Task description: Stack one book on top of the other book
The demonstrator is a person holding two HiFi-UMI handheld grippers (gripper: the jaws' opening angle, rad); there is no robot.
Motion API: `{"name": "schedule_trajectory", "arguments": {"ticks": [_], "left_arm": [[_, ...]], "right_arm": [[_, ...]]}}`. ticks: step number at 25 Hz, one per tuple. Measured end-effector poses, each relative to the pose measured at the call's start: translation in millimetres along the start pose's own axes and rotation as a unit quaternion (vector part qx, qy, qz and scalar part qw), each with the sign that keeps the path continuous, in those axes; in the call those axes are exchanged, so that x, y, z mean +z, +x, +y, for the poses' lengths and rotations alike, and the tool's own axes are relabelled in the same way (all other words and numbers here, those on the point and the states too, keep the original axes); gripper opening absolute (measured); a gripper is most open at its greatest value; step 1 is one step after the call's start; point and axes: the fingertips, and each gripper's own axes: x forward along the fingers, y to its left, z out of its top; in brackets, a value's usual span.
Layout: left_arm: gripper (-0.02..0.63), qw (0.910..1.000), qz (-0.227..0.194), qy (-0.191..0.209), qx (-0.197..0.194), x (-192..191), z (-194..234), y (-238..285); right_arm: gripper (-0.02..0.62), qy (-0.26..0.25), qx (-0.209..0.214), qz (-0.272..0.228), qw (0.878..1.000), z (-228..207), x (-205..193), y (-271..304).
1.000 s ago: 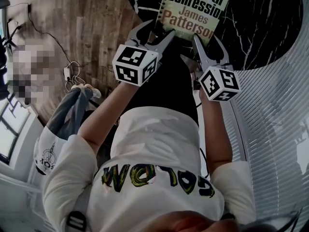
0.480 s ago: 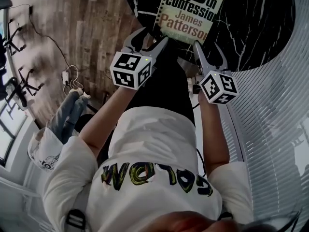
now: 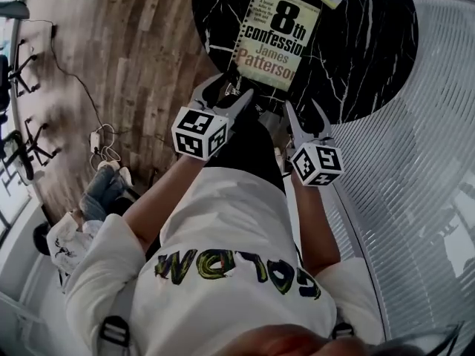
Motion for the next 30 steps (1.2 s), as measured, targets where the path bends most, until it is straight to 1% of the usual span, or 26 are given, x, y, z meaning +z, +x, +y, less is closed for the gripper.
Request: {"name": "schedule_trajectory", "arguments": {"ticks": [3,6,13,17,19,23,25,28,30], "left_arm": [[0.279,0.9997,-0.008,0.009,-0.020,11,-22,-11],[0.279,0.9984,-0.024,0.027,-0.043,31,-45,-20],[0.279,0.9902,-0.055,0.077,-0.103,68,-101,-44],[0.268,0.9830,-0.071,0.109,-0.130,86,-130,-58],[0.233,0.9796,-0.079,0.124,-0.137,91,-143,-60],[0.190,0.9716,-0.092,0.147,-0.160,97,-169,-65],[0.167,0.9663,-0.099,0.161,-0.175,99,-182,-71],[0.158,0.9562,-0.108,0.188,-0.197,104,-201,-80],[0.147,0.9506,-0.115,0.203,-0.205,109,-210,-87]], "right_arm": [[0.221,-0.008,0.003,-0.019,1.000,10,16,-19],[0.216,-0.023,0.000,-0.041,0.999,18,37,-35],[0.204,-0.051,-0.009,-0.096,0.994,35,80,-78],[0.185,-0.065,-0.014,-0.131,0.989,48,103,-106],[0.172,-0.073,-0.019,-0.145,0.987,50,110,-116],[0.150,-0.077,-0.028,-0.168,0.982,53,120,-133],[0.129,-0.083,-0.028,-0.180,0.980,58,125,-144],[0.101,-0.094,-0.025,-0.196,0.976,66,133,-158],[0.084,-0.102,-0.025,-0.207,0.973,71,139,-168]]}}
